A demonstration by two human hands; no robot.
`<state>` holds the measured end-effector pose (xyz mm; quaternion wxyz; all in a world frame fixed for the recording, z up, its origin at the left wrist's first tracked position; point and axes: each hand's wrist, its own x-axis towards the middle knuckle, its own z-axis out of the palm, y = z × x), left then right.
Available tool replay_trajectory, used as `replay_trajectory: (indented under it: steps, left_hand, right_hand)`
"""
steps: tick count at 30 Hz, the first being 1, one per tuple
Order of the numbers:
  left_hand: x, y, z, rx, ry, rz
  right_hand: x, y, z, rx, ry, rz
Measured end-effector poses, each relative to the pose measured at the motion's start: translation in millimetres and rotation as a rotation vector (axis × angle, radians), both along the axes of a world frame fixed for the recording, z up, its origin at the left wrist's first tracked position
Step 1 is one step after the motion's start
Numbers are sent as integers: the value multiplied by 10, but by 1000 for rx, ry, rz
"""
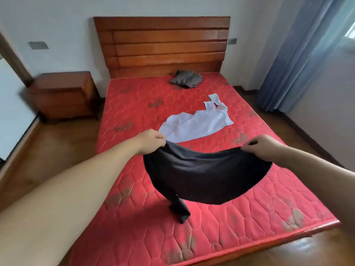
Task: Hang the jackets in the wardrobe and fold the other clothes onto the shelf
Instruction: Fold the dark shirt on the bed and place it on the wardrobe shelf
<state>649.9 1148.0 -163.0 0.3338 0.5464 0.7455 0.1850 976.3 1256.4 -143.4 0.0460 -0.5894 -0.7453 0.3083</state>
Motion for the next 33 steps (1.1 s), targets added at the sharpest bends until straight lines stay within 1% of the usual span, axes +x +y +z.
replay_trajectory:
  steps: [1, 2, 3, 5, 6, 7, 8, 9, 10, 11, 12, 14, 15, 16, 17, 19, 21, 23, 25, 27, 28, 29, 30, 31, 33]
  left_hand:
    - [17, 31, -94, -58, 37, -52]
    - [56, 57, -181, -131, 55, -117]
    - [122, 64, -221, -241, 52, -170]
    - [257, 107, -265, -482, -58, -212]
    - [300, 178, -304, -483, -110, -223]
    - [341, 271, -317, -365, -139, -232]
    - [406, 381, -312, -171, -183, -214]
    - [475, 472, -252, 6, -289, -151]
    - [564, 573, -170, 123, -426, -96]
    - [660, 645, -60, 147, -529, -78]
    - [733, 724, 4, 145, -594, -97]
    - [837, 825, 65, -44, -644, -192]
    - [851, 858, 55, -162, -627, -232]
    - [865, 901, 25, -216, -613, -254]
    - [870, 926, 0, -201, -570, -236]
    - [859, 971, -4, -43, -510, -73]
    - [799, 1024, 16, 150, -460, 115]
    - [759, 1042, 91, 260, -500, 211]
    - [776, 1028, 211, 303, -574, 235]
    - [812, 1022, 322, 324, -613, 198]
    - [838, 1021, 375, 326, -616, 165]
    - [868, 1023, 427, 330, -609, 129]
    - [895, 1027, 463, 340, -590, 103]
    - [915, 1033, 497, 352, -569, 78]
    - [944, 1029, 565, 359, -511, 28]
  right_hand:
    - [-44, 68, 21, 11, 160, -105]
    - [-108, 104, 67, -34, 311, -162]
    - [-193, 126, 128, -119, 438, -172]
    - [-393, 136, 337, -299, 614, -93]
    - [-494, 141, 461, -360, 663, -23]
    - [-587, 159, 573, -414, 691, 69]
    - [-666, 177, 673, -465, 690, 188]
    - [-727, 192, 756, -513, 668, 314]
    - [-769, 215, 817, -547, 641, 423]
    - [-789, 258, 863, -568, 626, 499]
    - [-788, 320, 906, -565, 616, 544]
    - [-714, 494, 963, -505, 596, 559]
    - [-642, 603, 968, -466, 577, 553]
    - [-558, 704, 960, -431, 551, 542]
    - [-463, 815, 924, -408, 526, 527]
    - [-297, 1018, 807, -367, 478, 488]
    - [-176, 1154, 672, -265, 367, 445]
    - [-98, 1237, 542, -175, 244, 419]
    - [-57, 1272, 429, -124, 131, 393]
    - [-74, 1283, 333, -107, -3, 447]
    - [-109, 1285, 298, -101, -36, 483]
    - [-170, 1251, 278, -133, -31, 507]
    - [-242, 1205, 278, -198, 31, 521]
    - [-335, 1164, 277, -279, 138, 517]
    - [-533, 1054, 260, -338, 305, 539]
